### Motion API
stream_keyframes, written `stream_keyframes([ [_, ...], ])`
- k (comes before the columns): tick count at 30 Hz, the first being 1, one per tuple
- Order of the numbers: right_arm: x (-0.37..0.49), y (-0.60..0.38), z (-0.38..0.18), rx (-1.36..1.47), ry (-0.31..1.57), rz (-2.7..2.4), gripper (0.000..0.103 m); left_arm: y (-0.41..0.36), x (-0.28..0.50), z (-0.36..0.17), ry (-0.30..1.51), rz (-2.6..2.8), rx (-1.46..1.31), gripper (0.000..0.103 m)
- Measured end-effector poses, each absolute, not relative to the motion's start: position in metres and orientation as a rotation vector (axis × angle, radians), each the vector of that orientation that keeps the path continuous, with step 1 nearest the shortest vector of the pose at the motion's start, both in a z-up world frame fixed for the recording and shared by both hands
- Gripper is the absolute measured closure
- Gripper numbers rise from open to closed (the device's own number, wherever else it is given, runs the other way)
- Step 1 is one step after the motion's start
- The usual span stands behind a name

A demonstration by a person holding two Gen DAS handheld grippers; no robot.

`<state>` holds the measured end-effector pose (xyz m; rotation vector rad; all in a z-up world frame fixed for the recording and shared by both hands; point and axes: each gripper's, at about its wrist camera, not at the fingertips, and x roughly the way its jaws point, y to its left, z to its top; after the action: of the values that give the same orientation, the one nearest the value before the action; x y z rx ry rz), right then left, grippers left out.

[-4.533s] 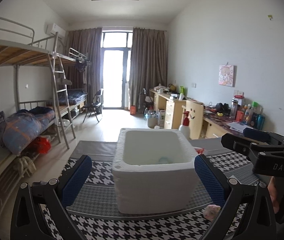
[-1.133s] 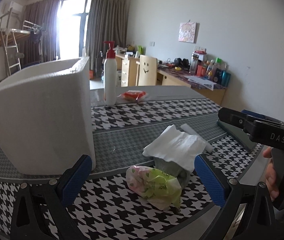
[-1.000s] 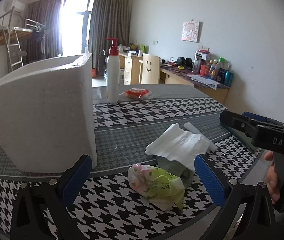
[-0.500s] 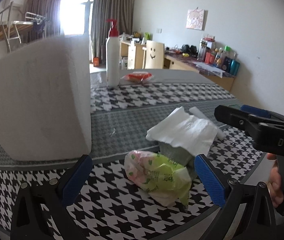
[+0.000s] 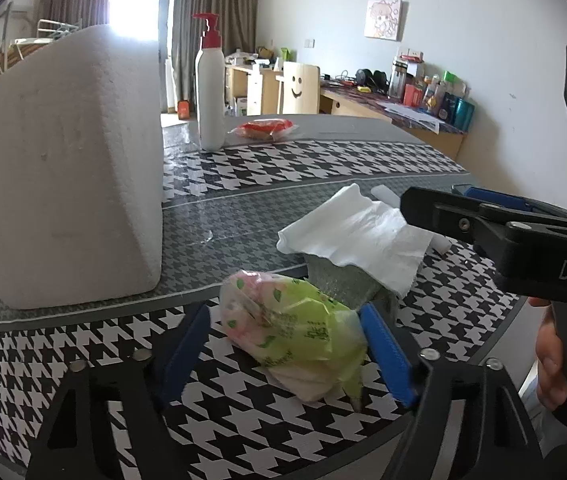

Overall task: Organize soft objects
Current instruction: 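Move the left gripper down around the pink-and-green plastic bag, then close the left gripper on the plastic bag while the right gripper closes on the white tissue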

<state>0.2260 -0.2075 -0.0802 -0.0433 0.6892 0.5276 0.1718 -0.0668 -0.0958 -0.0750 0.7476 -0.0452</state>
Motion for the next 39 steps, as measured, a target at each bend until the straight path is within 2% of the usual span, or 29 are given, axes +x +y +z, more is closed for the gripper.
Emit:
stream_keyframes([
  [8,0.228,-0.196,-0.089,-0.066,0.731,0.558,0.013,-0.068,0.172,-0.101,0.777,-0.081,-0.063,0.048],
  [12,0.227,-0.191,-0.093,-0.077,0.743,0.571,0.014,-0.066,0.168,-0.102,0.785,-0.098,-0.057,0.059],
  [22,0.232,-0.18,-0.097,-0.104,0.761,0.585,0.014,-0.057,0.152,-0.092,0.729,-0.124,-0.056,0.064],
  [24,0.233,-0.177,-0.098,-0.115,0.767,0.587,0.019,-0.055,0.151,-0.09,0.721,-0.128,-0.061,0.064],
  [26,0.235,-0.174,-0.101,-0.13,0.784,0.589,0.029,-0.054,0.151,-0.089,0.716,-0.127,-0.064,0.064],
  [28,0.236,-0.172,-0.103,-0.14,0.796,0.59,0.034,-0.054,0.151,-0.088,0.713,-0.129,-0.068,0.064],
  [34,0.237,-0.165,-0.11,-0.161,0.818,0.591,0.039,-0.05,0.15,-0.087,0.708,-0.123,-0.079,0.065],
  [39,0.238,-0.164,-0.115,-0.165,0.847,0.593,0.059,-0.047,0.147,-0.087,0.704,-0.122,-0.085,0.065],
])
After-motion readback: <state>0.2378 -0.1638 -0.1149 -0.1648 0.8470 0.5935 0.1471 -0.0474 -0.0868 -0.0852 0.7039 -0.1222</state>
